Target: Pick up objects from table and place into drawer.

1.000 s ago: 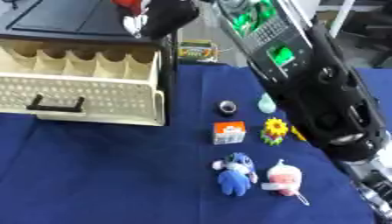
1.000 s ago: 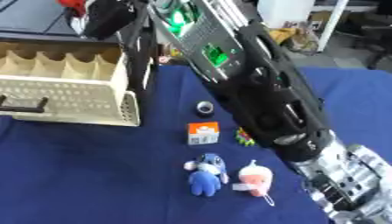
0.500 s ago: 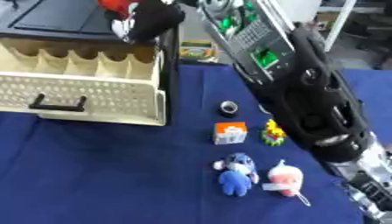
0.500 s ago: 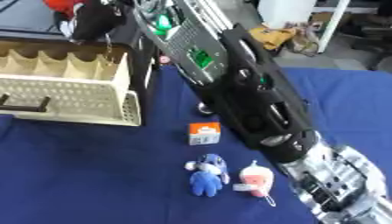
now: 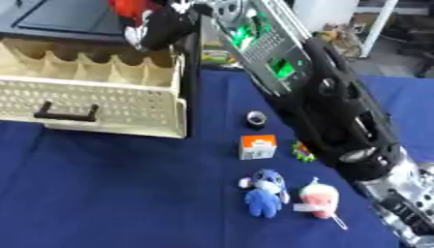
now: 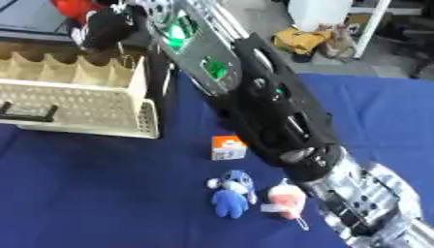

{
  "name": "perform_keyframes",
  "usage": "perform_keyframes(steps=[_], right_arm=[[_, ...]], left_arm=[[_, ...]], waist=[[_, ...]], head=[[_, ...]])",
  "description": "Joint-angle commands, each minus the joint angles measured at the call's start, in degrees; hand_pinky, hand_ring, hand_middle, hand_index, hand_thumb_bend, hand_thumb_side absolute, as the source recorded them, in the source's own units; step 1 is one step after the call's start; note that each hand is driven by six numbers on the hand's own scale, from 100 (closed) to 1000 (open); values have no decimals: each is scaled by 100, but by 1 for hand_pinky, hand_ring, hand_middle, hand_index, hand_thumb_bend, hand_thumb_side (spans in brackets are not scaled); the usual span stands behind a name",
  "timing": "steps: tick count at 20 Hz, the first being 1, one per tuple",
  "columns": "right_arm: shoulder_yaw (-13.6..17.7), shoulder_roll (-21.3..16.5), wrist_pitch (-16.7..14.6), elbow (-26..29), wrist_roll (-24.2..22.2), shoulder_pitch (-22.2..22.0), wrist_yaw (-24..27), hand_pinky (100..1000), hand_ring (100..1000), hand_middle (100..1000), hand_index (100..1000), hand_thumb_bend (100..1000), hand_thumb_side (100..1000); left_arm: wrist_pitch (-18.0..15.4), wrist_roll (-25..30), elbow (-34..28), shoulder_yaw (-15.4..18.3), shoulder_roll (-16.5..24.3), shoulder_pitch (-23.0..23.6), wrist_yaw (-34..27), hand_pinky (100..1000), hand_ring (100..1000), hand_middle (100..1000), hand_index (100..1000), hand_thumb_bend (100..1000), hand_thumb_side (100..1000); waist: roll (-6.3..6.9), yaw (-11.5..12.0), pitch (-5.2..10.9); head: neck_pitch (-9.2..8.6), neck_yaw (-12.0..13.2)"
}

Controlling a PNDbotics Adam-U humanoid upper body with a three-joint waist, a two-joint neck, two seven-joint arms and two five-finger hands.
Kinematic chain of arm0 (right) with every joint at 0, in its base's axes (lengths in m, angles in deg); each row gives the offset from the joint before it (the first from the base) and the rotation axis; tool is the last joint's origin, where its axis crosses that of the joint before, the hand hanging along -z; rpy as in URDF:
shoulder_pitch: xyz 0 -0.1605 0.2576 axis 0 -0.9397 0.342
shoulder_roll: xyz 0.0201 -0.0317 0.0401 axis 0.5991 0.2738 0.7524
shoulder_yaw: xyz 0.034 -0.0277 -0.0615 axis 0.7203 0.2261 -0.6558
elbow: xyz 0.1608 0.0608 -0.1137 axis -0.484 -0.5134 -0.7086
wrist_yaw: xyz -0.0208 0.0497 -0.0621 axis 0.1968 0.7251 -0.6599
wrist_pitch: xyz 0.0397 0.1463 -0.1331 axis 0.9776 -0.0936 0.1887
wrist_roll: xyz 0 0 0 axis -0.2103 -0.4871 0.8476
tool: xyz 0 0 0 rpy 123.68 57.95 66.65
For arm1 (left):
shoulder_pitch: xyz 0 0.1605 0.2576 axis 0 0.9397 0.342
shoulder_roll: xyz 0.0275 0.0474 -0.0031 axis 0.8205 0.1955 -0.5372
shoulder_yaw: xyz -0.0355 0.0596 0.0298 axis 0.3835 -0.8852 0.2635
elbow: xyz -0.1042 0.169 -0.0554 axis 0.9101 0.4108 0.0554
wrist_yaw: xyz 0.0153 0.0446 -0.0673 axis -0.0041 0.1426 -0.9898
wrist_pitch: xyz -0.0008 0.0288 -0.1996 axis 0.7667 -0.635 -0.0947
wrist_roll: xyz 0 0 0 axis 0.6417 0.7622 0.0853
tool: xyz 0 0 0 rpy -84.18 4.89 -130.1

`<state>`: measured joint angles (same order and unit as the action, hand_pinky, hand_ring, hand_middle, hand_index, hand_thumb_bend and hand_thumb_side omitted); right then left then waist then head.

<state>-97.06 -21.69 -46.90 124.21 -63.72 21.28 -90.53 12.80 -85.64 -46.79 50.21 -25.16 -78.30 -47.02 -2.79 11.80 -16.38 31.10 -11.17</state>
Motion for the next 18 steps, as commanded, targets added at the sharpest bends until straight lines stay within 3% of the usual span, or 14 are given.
perform_keyframes(steps=[1,13,18], right_arm=[[102,2,0,6,122,205,59,274,394,241,418,100,190],[73,13,-12,-357,308,170,-43,282,403,246,420,100,188],[57,0,-67,-524,341,135,-106,328,441,275,446,100,157]], left_arm=[[-7,16,-67,28,82,-97,-2,100,100,100,677,492,896],[-10,41,-67,16,72,-96,-3,100,100,100,673,493,899],[-3,32,-67,28,75,-83,-5,100,100,100,672,492,899]], waist=[[25,21,96],[-18,51,70],[-20,59,58]], head=[[-70,-1],[-142,-3],[-149,3]])
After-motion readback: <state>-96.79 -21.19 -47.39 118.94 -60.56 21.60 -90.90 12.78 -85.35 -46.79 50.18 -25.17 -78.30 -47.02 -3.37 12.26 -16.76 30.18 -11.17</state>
